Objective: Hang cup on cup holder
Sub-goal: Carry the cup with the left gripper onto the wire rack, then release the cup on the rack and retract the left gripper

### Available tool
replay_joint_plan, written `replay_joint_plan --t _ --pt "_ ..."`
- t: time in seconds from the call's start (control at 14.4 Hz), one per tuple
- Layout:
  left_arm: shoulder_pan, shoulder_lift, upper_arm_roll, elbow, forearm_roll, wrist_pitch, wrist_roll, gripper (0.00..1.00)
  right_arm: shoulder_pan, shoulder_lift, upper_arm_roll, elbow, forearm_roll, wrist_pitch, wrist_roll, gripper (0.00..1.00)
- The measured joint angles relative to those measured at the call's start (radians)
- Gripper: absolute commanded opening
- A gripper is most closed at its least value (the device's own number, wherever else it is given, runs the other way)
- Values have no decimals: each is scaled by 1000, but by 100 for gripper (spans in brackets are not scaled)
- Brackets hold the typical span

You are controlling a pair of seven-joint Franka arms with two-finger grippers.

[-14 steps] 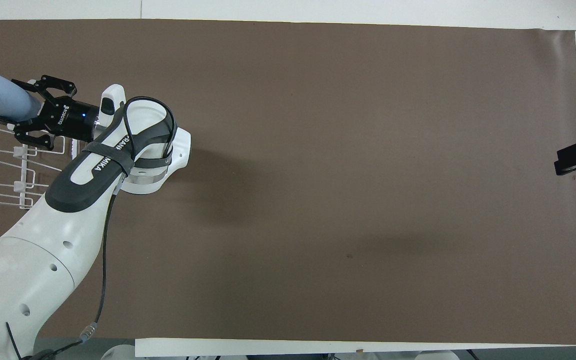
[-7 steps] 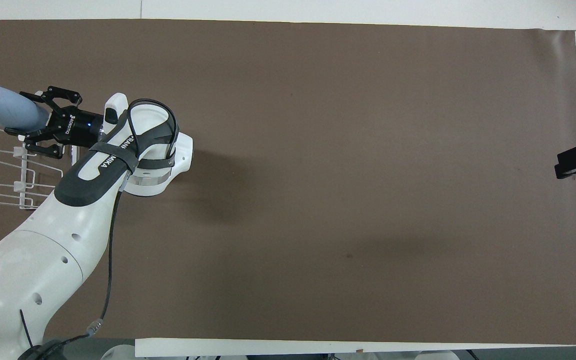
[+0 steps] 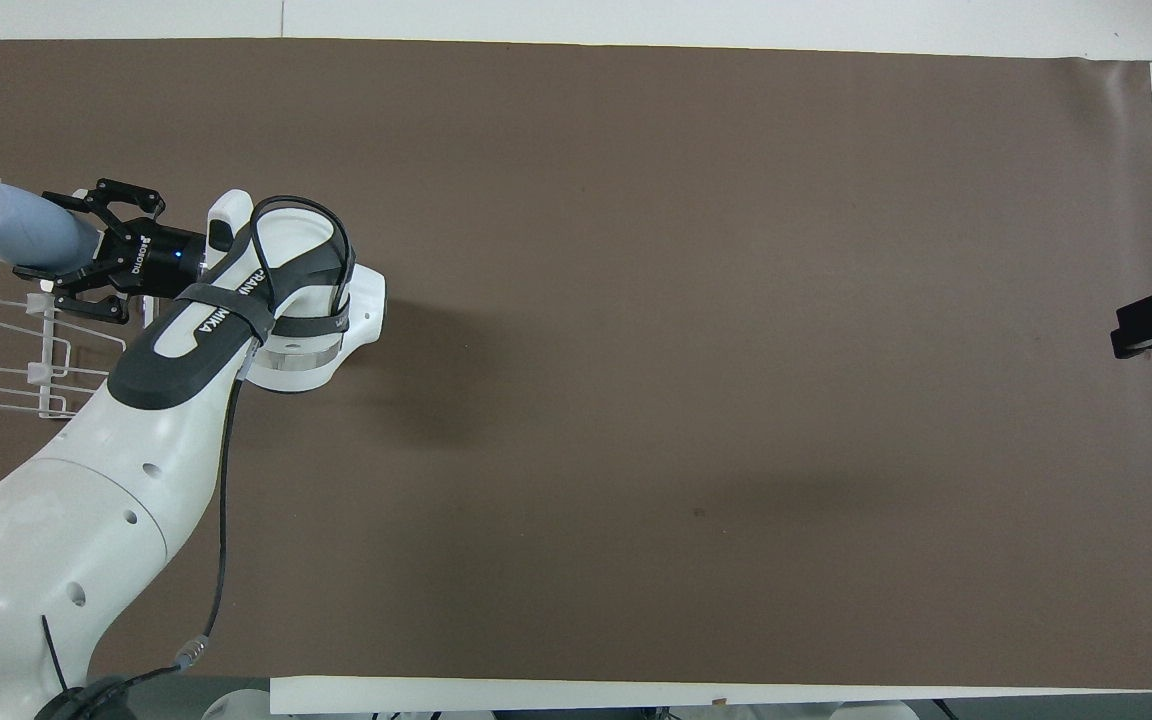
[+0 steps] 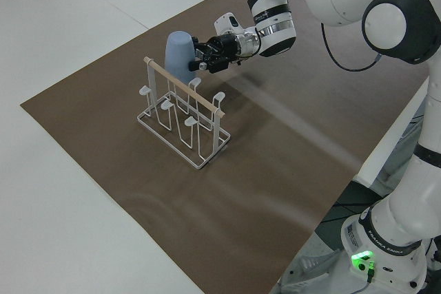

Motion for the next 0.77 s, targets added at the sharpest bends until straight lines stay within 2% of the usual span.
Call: replay_joint_plan --t 0.35,0.56,0.77 --pt "0 0 0 36 -31 0 -2 100 -19 -3 -11 0 11 -23 0 100" --pt "-3 -4 -4 135 -90 2 4 100 -45 -3 -13 0 23 -30 -1 100" --pt "-2 -47 -4 227 -185 56 123 100 -41 -3 -8 0 27 -31 -2 100"
